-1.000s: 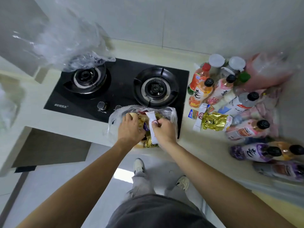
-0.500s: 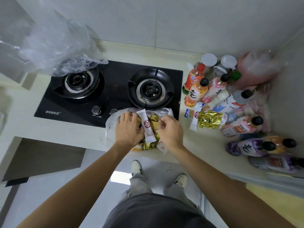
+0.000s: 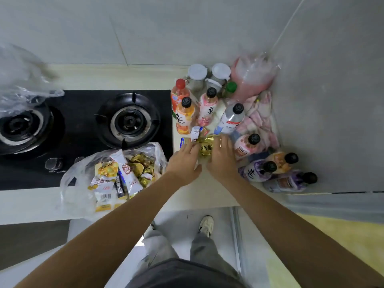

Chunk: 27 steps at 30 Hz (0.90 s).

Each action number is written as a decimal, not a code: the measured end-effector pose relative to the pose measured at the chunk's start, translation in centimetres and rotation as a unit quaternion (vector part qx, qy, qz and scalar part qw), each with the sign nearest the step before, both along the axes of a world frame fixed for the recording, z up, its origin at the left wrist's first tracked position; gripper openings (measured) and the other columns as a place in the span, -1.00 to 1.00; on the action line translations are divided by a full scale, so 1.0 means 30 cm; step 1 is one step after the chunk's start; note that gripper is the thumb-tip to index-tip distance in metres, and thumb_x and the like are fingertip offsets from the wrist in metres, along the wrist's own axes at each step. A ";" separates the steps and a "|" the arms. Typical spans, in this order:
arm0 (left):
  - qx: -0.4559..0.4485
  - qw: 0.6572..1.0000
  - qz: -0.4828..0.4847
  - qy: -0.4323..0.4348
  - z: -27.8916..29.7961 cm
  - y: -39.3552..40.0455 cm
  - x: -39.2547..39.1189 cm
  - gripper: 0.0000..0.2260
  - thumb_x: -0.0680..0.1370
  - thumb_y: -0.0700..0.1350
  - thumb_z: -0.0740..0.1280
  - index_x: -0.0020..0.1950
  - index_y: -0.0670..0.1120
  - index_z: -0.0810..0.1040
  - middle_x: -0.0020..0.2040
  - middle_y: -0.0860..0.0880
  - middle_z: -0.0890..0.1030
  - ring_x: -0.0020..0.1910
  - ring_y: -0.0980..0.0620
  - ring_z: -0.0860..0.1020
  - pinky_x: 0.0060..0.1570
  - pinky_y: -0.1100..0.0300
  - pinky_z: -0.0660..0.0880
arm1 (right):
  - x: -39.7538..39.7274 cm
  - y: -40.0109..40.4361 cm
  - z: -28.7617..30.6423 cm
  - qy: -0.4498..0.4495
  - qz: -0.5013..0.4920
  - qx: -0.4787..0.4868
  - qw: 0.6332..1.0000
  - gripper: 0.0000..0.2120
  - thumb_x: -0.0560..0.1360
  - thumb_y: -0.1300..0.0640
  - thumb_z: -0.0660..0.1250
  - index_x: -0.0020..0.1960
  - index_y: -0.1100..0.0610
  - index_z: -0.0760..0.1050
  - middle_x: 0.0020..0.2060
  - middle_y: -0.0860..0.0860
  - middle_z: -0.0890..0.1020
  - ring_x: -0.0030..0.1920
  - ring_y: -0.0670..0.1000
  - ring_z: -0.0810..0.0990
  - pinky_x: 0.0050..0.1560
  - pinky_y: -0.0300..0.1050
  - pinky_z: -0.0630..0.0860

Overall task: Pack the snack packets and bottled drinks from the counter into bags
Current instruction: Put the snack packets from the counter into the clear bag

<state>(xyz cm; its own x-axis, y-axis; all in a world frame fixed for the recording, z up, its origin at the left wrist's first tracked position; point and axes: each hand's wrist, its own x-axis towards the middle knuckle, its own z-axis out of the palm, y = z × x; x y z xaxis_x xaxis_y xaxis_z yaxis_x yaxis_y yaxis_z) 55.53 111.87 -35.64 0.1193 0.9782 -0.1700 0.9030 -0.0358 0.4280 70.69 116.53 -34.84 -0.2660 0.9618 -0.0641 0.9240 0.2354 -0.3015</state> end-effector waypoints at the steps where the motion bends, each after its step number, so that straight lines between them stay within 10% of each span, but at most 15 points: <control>1: -0.010 1.000 -0.008 -0.004 -0.012 0.035 0.031 -0.39 0.51 -0.01 0.39 0.52 -0.10 0.29 0.48 -0.08 0.34 0.42 -0.14 0.36 0.24 -0.08 0.50 | 0.008 0.018 -0.010 -0.005 0.009 -0.029 1.000 -0.34 0.34 -0.05 0.03 0.33 0.28 0.38 0.30 0.25 0.43 0.37 0.28 0.38 0.46 0.17 0.31; 7: -0.074 0.996 -0.048 0.008 -0.101 0.166 0.097 -0.19 0.48 -0.14 0.43 0.65 -0.07 0.11 0.64 -0.04 0.14 0.57 -0.11 0.21 0.36 -0.11 0.44 | 0.017 0.051 -0.054 0.002 0.004 -0.118 0.993 -0.27 0.38 0.17 0.50 0.46 0.29 0.28 0.39 0.30 0.34 0.45 0.31 0.31 0.50 0.12 0.26; 13: -0.037 0.996 -0.072 0.040 -0.132 0.106 0.041 -0.40 0.45 -0.11 0.48 0.45 -0.09 0.37 0.52 -0.03 0.33 0.47 -0.09 0.33 0.18 -0.01 0.53 | 0.044 0.019 -0.066 -0.024 0.021 -0.136 0.990 -0.43 0.48 0.16 0.44 0.40 0.21 0.28 0.28 0.24 0.49 0.23 0.23 0.52 0.15 0.03 0.49; 20: -0.040 0.987 -0.117 0.105 -0.137 0.025 -0.031 -0.42 0.45 -0.23 0.42 0.46 -0.04 0.41 0.52 -0.09 0.35 0.53 -0.12 0.30 0.37 -0.03 0.41 | 0.003 0.064 -0.104 -0.060 0.096 -0.109 0.988 -0.47 0.49 0.13 0.42 0.41 0.14 0.37 0.44 0.18 0.38 0.46 0.24 0.32 0.41 0.18 0.35; 27: -0.016 0.979 -0.160 0.126 -0.127 -0.010 -0.049 -0.50 0.48 -0.15 0.44 0.40 0.04 0.43 0.38 0.01 0.47 0.38 -0.06 0.40 0.19 0.04 0.49 | 0.039 0.003 -0.161 -0.119 0.125 -0.095 0.980 -0.53 0.44 0.14 0.45 0.32 0.04 0.43 0.28 0.12 0.46 0.25 0.25 0.43 0.27 0.17 0.39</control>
<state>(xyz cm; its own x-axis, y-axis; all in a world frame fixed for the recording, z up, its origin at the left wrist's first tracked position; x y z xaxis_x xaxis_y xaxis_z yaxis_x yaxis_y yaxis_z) 54.07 111.57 -39.46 0.3698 0.8912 -0.2627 0.9246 -0.3252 0.1985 71.86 116.63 -39.66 -0.4483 0.8329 -0.3246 0.8937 0.4249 -0.1442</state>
